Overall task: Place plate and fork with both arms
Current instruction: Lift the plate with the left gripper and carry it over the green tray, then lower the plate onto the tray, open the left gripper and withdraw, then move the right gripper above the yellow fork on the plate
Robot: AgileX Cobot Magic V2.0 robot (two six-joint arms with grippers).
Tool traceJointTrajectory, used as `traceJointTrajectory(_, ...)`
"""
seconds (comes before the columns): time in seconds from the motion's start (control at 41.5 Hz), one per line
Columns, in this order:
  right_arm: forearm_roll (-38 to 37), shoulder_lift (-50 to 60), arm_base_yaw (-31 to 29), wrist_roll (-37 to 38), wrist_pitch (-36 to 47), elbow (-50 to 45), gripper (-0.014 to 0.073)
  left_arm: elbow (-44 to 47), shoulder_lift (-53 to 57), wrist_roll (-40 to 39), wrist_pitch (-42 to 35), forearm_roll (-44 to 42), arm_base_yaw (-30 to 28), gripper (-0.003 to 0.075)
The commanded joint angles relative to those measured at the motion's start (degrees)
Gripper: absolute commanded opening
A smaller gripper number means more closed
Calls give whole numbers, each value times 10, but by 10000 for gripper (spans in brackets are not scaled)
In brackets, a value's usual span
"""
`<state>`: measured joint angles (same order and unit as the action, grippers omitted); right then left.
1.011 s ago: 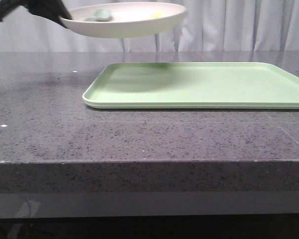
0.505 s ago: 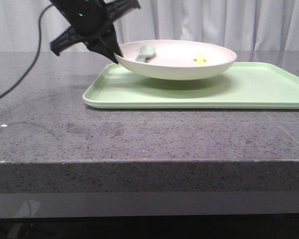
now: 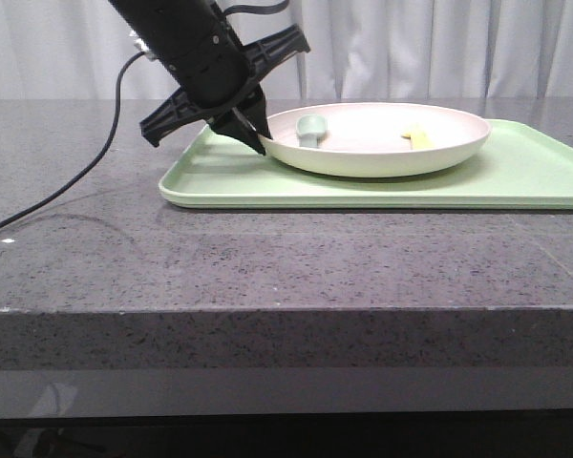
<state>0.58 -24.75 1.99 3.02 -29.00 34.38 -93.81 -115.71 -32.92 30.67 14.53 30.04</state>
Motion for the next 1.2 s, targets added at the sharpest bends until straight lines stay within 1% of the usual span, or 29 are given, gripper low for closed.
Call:
traceJointTrajectory(0.0, -6, -7, 1, -2, 48, 18, 533, -20, 28, -12, -33, 0, 10, -17)
traceJointTrajectory(0.096, -6, -7, 1, -2, 48, 18, 533, -20, 28, -12, -30, -9, 11, 31)
traceJointTrajectory(0.168, -6, -7, 1, -2, 48, 18, 533, -20, 28, -12, -30, -12, 11, 112)
traceJointTrajectory(0.241, -6, -7, 1, -2, 48, 18, 533, -20, 28, -11, -28, -20, 11, 211)
traceJointTrajectory(0.313, -6, -7, 1, -2, 48, 18, 533, -20, 32, -9, -20, -46, 11, 270)
traceJointTrajectory(0.361, -6, -7, 1, -2, 48, 18, 533, -20, 38, -8, -11, -80, 11, 282)
traceJointTrajectory(0.53, -6, -7, 1, -2, 48, 18, 533, -20, 83, 3, 46, -201, 10, 283)
traceJointTrajectory(0.626, -6, -7, 1, -2, 48, 18, 533, -20, 122, 71, 85, -250, 9, 283)
traceJointTrajectory(0.698, -6, -7, 1, -2, 48, 18, 533, -20, 150, 124, 109, -254, 9, 283)
traceJointTrajectory(0.818, -6, -7, 1, -2, 48, 18, 533, -20, 205, 193, 146, -232, 9, 283)
traceJointTrajectory(0.915, -6, -7, 1, -2, 48, 18, 533, -20, 249, 316, 180, -165, 9, 283)
traceJointTrajectory(0.963, -6, -7, 1, -2, 48, 18, 533, -19, 270, 357, 192, -141, 9, 283)
traceJointTrajectory(1.035, -6, -7, 1, -2, 48, 18, 533, -7, 300, 419, 196, -93, 3, 283)
traceJointTrajectory(1.083, -6, -7, 1, -2, 48, 18, 533, 6, 322, 445, 193, -56, -5, 283)
traceJointTrajectory(1.155, -6, -7, 1, -2, 48, 18, 533, 45, 358, 500, 173, 21, -31, 283)
traceJointTrajectory(1.179, -6, -7, 1, -2, 48, 18, 533, 58, 368, 511, 167, 33, -36, 283)
